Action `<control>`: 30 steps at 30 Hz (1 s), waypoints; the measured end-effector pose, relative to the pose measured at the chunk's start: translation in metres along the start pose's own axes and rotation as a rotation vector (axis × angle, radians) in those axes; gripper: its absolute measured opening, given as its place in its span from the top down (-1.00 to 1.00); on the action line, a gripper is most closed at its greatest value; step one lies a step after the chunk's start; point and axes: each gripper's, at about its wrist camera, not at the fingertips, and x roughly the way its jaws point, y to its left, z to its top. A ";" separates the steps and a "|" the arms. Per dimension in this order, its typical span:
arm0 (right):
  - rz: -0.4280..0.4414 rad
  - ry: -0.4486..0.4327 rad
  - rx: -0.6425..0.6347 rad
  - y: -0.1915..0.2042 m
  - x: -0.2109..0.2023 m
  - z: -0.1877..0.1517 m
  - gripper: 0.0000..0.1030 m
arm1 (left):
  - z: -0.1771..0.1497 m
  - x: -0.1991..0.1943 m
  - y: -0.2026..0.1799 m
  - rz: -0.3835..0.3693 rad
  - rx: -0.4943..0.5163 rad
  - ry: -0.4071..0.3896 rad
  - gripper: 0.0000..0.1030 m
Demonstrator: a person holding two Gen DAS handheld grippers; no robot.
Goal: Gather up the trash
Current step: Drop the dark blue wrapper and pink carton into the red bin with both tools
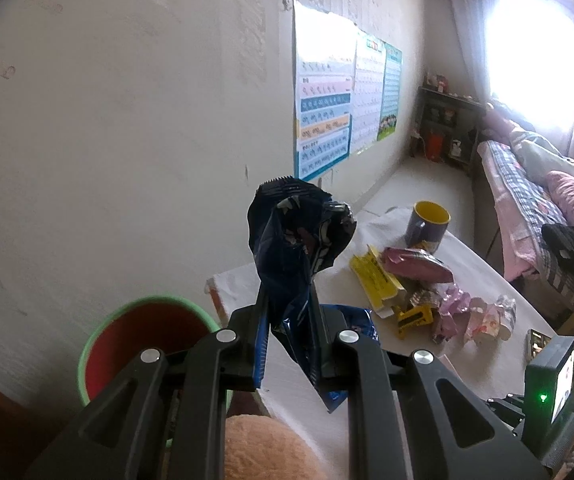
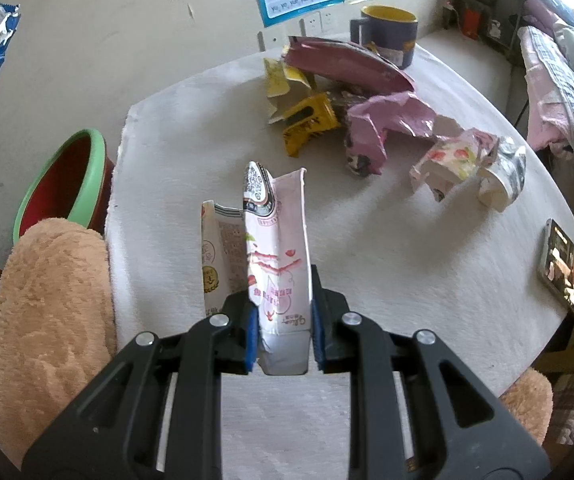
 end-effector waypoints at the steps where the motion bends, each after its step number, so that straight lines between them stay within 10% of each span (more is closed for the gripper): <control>1: 0.000 -0.002 -0.004 0.002 -0.001 0.001 0.59 | 0.001 -0.002 0.002 0.003 -0.003 -0.005 0.73; 8: 0.004 -0.009 -0.027 0.017 -0.006 0.006 0.59 | 0.002 -0.004 0.020 -0.003 -0.040 -0.010 0.73; 30: 0.289 -0.012 -0.151 0.162 0.024 0.095 0.59 | -0.097 0.096 0.178 0.144 -0.390 0.341 0.73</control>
